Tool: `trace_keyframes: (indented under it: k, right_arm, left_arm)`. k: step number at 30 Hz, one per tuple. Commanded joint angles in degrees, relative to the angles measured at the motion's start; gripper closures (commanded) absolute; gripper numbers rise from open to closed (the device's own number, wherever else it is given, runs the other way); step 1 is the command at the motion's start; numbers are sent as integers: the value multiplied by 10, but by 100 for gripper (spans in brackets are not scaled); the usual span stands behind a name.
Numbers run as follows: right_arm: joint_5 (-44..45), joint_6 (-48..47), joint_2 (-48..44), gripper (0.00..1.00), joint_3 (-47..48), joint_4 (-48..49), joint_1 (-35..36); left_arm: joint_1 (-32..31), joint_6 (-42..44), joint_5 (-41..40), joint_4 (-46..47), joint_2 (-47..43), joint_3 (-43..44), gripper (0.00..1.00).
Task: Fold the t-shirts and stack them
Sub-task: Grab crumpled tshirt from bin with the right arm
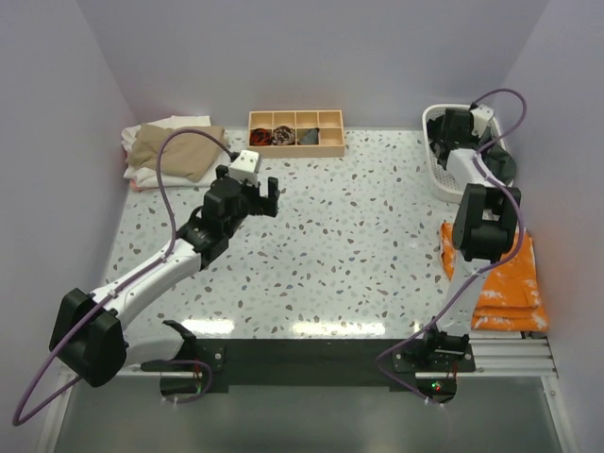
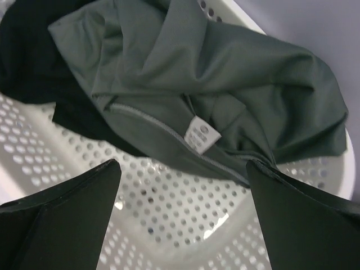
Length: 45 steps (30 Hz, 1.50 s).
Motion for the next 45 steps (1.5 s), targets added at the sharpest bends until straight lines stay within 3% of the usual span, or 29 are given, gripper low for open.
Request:
trace_keyframes:
  k: [1,12,15,19,20,23,25,29,32,36,45]
  right_arm:
    - [61,14,53,1,91,37,-3]
    - [137,-5,209,1,278,-27,-43]
    - [124,0,214,8,294,-45,-48]
    - [113,-1,234,39,329,-78,-48]
    - [105,-1,230,61,322,-79,-48]
    - [60,-4,175,89,221,-2,-48]
    - [34,-11,130,94,160,76,-46]
    - [9,-13,34,95,64,121,-37]
    - [-40,-12,-16,100,7,144,-31]
    - [-112,14,-120,100,-83,177,-23]
    - [-252,33,-243,100,-254,250,19]
  left_arm:
    - [1,18,13,26,20,33,0]
    - [16,13,76,11,98,63,0]
    - [19,11,97,5,116,73,0]
    - [19,11,113,4,125,74,0]
    - [19,11,114,4,126,74,0]
    - [19,11,114,2,124,75,0]
    - [20,11,113,0,124,78,0]
    - [19,10,117,-3,114,78,0]
    - [19,9,113,-4,103,74,0]
    - [19,4,106,2,84,61,0]
    - [18,-7,111,-7,39,42,0]
